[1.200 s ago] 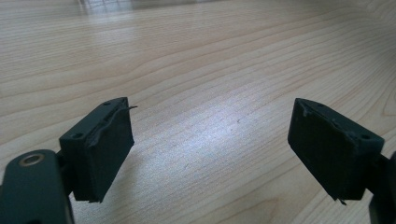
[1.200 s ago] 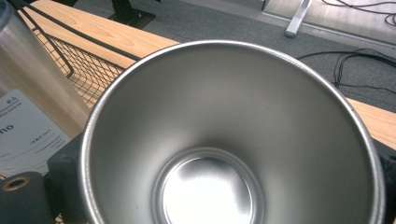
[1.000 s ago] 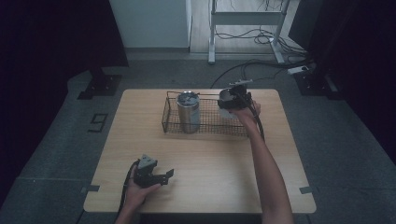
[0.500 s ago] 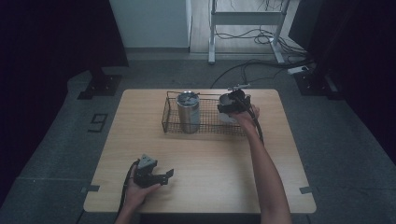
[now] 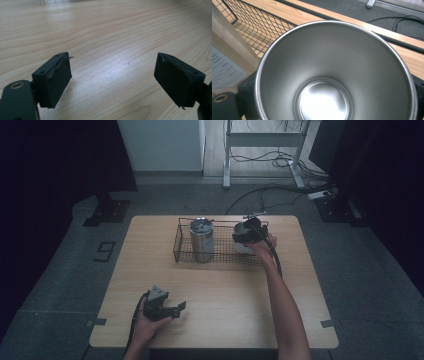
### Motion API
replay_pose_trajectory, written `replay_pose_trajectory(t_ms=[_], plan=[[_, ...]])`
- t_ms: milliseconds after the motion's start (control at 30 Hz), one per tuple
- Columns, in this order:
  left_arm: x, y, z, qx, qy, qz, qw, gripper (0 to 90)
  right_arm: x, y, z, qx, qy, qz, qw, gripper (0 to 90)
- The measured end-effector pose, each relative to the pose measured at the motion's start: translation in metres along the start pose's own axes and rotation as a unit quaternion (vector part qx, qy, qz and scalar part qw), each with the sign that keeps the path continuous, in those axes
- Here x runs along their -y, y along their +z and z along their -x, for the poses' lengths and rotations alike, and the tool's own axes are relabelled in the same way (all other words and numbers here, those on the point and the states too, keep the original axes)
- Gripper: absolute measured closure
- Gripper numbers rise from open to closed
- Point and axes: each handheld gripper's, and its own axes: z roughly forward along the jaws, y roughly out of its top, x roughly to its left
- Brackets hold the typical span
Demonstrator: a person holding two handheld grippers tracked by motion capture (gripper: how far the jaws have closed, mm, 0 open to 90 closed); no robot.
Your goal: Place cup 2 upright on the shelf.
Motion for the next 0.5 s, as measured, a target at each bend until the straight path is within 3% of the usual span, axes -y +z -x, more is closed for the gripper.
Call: replay_pose_trajectory(t_ms=[500], plan=[[0.0004, 0.0006, -0.0006, 0.002, 0.001, -0.003, 1.0, 14.7, 0.0037, 0.0086, -0.0006, 0.006, -0.006, -0.025, 0.9996, 6.5]])
